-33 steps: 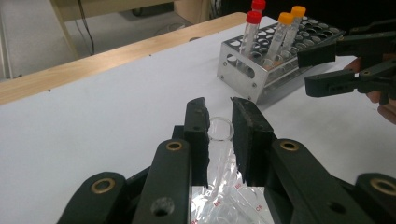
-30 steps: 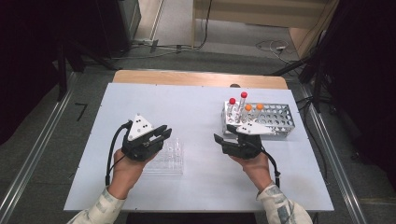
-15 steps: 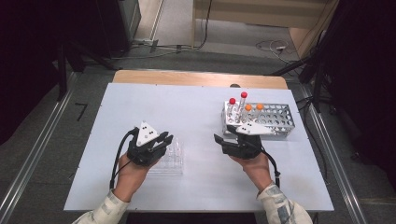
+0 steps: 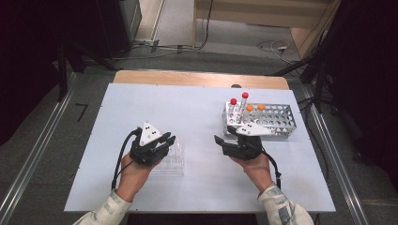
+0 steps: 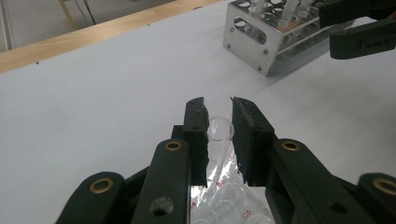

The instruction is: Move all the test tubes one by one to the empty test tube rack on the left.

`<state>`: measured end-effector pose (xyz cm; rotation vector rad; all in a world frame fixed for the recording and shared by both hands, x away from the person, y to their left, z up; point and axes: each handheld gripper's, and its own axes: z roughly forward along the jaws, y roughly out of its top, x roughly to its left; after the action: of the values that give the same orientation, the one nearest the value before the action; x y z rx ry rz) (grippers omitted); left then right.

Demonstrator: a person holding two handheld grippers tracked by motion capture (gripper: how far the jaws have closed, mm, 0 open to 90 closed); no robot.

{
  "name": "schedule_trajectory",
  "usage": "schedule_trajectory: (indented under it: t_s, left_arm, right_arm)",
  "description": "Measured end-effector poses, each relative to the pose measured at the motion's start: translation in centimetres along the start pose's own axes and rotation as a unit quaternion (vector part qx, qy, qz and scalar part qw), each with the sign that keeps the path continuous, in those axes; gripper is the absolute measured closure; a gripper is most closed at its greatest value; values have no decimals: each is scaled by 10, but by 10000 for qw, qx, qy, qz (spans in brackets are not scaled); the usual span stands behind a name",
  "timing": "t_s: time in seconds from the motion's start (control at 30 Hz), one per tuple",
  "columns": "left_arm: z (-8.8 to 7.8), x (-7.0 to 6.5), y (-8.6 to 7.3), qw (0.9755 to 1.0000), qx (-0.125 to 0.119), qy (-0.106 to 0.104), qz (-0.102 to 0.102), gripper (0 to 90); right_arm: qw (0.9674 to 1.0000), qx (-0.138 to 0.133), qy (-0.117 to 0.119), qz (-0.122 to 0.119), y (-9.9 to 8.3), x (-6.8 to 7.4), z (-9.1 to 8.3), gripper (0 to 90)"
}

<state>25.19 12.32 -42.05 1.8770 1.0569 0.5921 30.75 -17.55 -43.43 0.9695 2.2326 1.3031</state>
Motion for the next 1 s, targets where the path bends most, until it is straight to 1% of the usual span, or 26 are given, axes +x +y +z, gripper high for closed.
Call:
schedule_trajectory:
  t_s: [0.23,0.27,0.37,0.43,0.47,0.57,0.7,0.83,0.9,0.97,1.0]
  left_arm:
    - [0,1,0,10000,-31,-24,-48,754]
    - [0,1,0,10000,-32,-39,-61,730]
    - [-1,1,1,10000,-44,-46,-68,728]
    - [-2,2,1,9999,-62,-48,-110,727]
    - [-2,3,1,9998,-78,-69,-141,713]
    - [-4,5,1,9996,-123,-118,-218,711]
    - [-6,7,2,9994,-161,-176,-252,655]
    - [-6,9,2,9993,-173,-163,-291,589]
    - [-6,10,2,9991,-193,-173,-326,540]
    - [-7,12,2,9987,-219,-206,-402,505]
    - [-7,13,2,9987,-232,-186,-425,473]
  right_arm:
    - [10000,-13,-7,20,0,-1,-1,357]
    - [10000,-10,-8,22,0,-1,-1,357]
    - [10000,-4,-10,22,0,-1,-1,357]
    - [10000,-3,-22,22,0,-1,-1,357]
    - [10000,-10,-29,20,0,-2,-1,357]
    - [10000,-8,-60,31,0,-4,-1,356]
    - [9999,6,-121,73,-1,-7,-1,357]
    - [9997,-12,-217,82,-2,-11,-2,356]
    - [9995,-24,-288,100,-2,-13,-3,357]
    - [9993,-46,-342,116,-2,-17,-4,358]
    - [9991,-52,-412,130,-2,-18,-5,359]
